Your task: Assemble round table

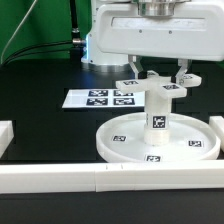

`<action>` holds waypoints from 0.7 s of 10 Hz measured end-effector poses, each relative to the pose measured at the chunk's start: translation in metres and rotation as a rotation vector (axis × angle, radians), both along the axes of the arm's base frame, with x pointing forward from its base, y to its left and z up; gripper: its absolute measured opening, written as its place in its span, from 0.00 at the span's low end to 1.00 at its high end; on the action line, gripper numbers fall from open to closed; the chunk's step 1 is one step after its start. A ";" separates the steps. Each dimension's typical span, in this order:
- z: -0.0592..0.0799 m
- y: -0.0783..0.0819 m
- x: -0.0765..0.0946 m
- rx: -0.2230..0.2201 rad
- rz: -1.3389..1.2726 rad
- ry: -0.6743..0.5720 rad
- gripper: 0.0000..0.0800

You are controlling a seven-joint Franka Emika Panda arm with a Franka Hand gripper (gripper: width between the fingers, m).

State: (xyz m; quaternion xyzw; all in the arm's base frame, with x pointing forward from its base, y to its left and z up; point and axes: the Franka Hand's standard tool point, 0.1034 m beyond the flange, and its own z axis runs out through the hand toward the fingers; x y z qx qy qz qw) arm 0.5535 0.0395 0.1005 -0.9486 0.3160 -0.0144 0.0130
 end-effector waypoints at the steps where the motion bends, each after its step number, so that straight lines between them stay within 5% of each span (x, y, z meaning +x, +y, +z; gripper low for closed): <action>1: 0.000 0.000 0.000 0.004 -0.073 0.001 0.55; 7: 0.003 0.000 0.003 0.117 -0.641 -0.021 0.55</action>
Offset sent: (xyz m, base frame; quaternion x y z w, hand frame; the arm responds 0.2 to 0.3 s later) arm -0.0120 -0.0005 -0.0028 0.0354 -0.0138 0.3037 0.9520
